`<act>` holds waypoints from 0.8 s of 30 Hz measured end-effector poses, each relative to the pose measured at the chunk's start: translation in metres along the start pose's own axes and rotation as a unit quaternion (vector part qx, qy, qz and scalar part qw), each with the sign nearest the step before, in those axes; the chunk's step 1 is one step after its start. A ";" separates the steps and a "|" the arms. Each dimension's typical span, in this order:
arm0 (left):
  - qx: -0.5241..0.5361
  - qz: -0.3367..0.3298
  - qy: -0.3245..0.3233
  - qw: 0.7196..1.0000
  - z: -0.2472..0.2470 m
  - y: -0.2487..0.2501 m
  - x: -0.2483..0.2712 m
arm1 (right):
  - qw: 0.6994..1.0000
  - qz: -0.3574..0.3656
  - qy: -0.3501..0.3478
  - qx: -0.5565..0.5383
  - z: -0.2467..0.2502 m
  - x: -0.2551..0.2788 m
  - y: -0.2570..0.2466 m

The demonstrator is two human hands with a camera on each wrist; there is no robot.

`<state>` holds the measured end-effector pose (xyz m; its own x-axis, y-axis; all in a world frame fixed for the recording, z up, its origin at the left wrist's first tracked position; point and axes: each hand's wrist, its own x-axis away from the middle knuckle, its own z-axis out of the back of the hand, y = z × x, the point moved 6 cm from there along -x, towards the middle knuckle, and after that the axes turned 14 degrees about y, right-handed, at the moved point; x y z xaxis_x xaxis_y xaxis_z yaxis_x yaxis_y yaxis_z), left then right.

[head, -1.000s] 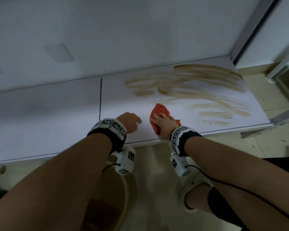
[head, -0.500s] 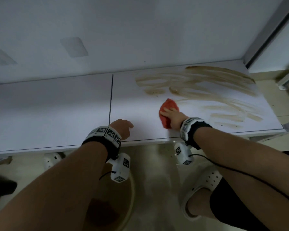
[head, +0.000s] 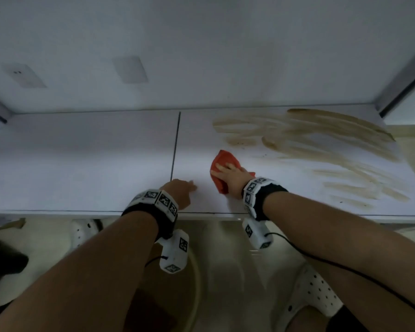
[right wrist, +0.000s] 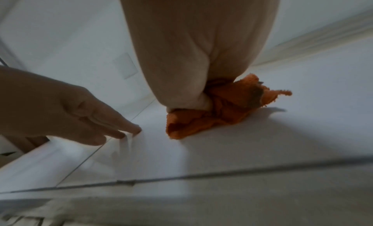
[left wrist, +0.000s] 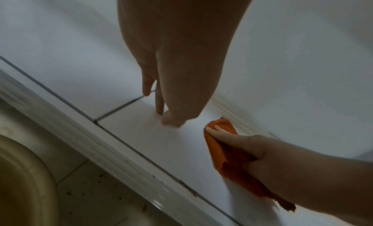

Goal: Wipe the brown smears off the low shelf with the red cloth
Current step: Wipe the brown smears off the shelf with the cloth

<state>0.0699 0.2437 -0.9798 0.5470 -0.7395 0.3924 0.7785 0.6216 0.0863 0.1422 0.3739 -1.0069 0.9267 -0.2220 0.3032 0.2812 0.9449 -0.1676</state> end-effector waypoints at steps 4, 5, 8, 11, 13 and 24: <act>0.044 0.021 -0.018 0.999 -0.003 -0.013 0.005 | 0.999 -0.037 -0.008 -0.027 0.004 -0.014 0.033; 0.051 0.027 -0.022 0.998 -0.006 -0.014 0.005 | 0.997 -0.066 -0.001 -0.033 0.006 -0.013 0.048; 0.071 0.041 -0.007 0.997 -0.010 -0.017 0.000 | 0.986 -0.159 0.007 -0.045 0.008 0.008 0.095; 0.095 0.057 0.012 0.994 -0.015 -0.020 0.000 | 0.979 -0.198 0.008 -0.039 0.005 0.035 0.108; 0.117 0.059 0.028 0.991 -0.017 -0.024 0.001 | 0.983 -0.177 0.015 -0.040 0.003 0.042 0.089; 0.135 0.141 0.101 0.976 -0.013 -0.104 0.017 | 0.998 -0.043 -0.010 -0.038 0.007 -0.055 -0.034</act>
<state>0.0023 0.1634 -0.9939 0.7985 -0.5478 0.2498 0.4935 0.8332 0.2497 0.0799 0.3558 -1.0119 0.8930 -0.2969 0.3382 0.3792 0.9010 -0.2105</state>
